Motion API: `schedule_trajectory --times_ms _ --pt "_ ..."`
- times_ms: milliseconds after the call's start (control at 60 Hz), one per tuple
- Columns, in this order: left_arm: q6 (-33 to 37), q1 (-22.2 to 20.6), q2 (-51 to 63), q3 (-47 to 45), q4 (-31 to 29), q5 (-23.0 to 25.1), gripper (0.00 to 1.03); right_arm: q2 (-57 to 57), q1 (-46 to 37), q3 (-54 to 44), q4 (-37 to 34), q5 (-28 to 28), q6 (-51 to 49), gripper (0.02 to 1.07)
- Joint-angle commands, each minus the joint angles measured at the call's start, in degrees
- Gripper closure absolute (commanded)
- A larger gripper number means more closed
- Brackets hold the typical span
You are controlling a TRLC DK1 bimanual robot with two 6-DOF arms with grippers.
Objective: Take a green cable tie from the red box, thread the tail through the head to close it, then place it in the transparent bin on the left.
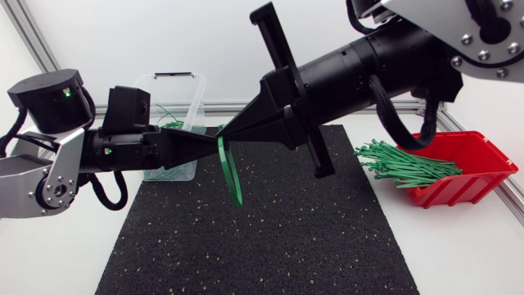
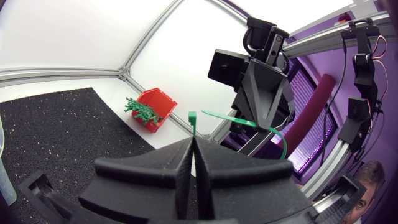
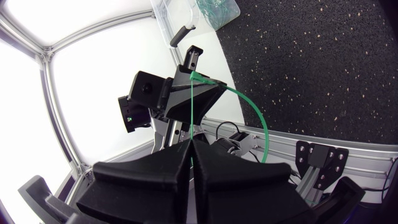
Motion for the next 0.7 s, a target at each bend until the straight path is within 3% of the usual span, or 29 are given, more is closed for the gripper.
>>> schedule_trajectory --times_ms 0,683 --pt "-1.6 0.2 0.3 1.6 1.0 -0.1 1.0 -0.6 -0.4 -1.4 0.5 0.1 2.4 1.02" --pt "-1.7 -1.2 0.5 1.8 1.5 -0.8 1.0 0.1 0.1 -2.1 1.8 0.0 2.4 1.02"
